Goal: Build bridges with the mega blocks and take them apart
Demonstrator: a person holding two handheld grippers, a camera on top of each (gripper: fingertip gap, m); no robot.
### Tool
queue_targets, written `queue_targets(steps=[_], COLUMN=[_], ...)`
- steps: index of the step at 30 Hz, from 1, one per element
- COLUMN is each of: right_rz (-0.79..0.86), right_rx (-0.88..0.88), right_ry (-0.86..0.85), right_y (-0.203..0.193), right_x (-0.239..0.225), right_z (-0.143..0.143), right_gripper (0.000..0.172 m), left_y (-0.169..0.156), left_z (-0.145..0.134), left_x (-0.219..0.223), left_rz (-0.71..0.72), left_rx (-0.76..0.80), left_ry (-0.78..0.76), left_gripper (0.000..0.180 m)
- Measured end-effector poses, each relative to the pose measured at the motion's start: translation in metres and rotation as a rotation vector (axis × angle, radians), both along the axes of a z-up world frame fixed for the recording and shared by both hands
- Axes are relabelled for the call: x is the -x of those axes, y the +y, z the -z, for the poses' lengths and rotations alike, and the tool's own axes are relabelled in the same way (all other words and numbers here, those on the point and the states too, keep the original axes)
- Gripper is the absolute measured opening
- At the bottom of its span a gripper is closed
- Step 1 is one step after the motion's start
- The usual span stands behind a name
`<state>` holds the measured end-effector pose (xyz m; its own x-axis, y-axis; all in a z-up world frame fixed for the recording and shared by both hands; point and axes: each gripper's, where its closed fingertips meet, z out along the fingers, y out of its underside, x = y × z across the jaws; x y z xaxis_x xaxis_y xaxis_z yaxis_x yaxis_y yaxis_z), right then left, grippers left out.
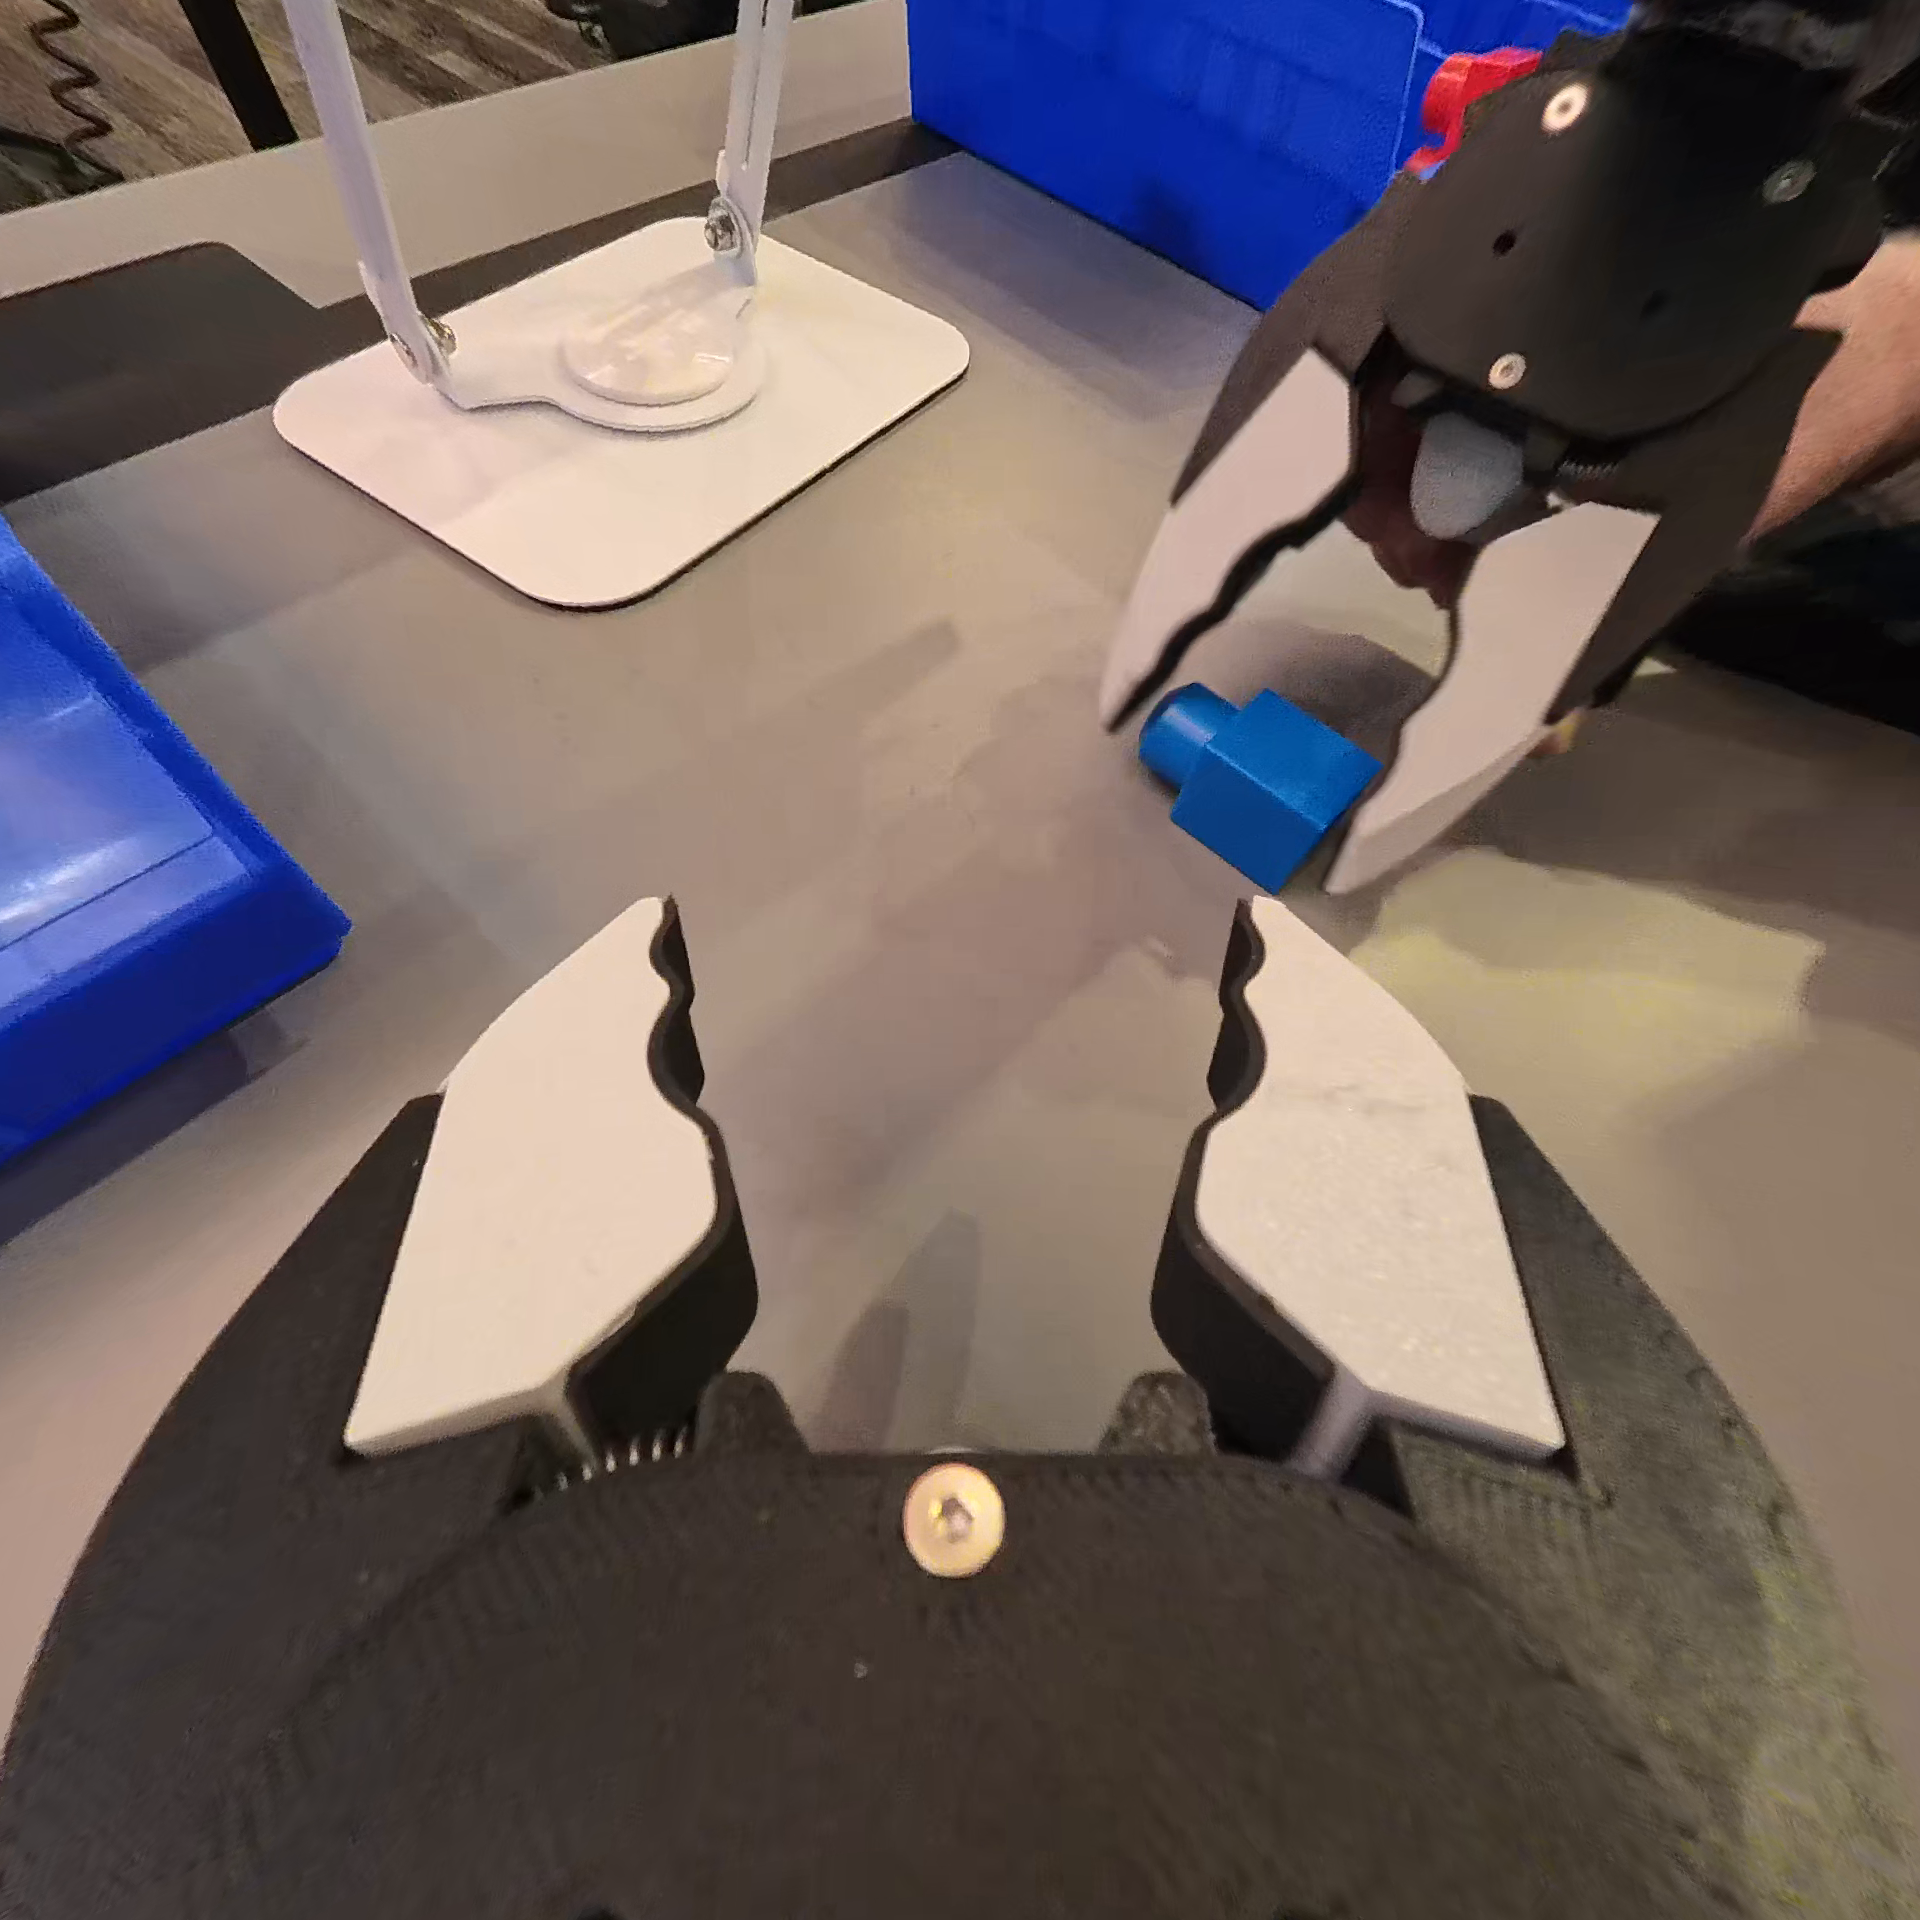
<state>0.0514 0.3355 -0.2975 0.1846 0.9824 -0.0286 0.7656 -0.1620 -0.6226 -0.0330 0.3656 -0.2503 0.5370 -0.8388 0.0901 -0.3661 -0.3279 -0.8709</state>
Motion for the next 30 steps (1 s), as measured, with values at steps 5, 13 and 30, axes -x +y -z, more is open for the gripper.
queue_targets(steps=[5, 13, 30], right_rz=[0.089, 0.212, 0.858], right_rx=[-0.051, -0.160, -0.352], right_ry=[0.137, 0.124, 0.073], right_y=[0.015, 0.040, 0.163], right_x=[-0.012, -0.078, -0.342], right_z=[-0.040, -0.086, -0.128], right_gripper=[0.043, 0.041, 0.046], left_y=[0.005, 0.020, 0.046], left_z=[-0.007, -0.013, -0.030], left_x=[0.007, 0.030, 0.067], left_rz=[-0.017, -0.077, -0.187], left_rx=[-0.015, -0.046, -0.105], left_ry=[0.002, 0.009, 0.059], left_gripper=[0.097, 0.098, 0.099])
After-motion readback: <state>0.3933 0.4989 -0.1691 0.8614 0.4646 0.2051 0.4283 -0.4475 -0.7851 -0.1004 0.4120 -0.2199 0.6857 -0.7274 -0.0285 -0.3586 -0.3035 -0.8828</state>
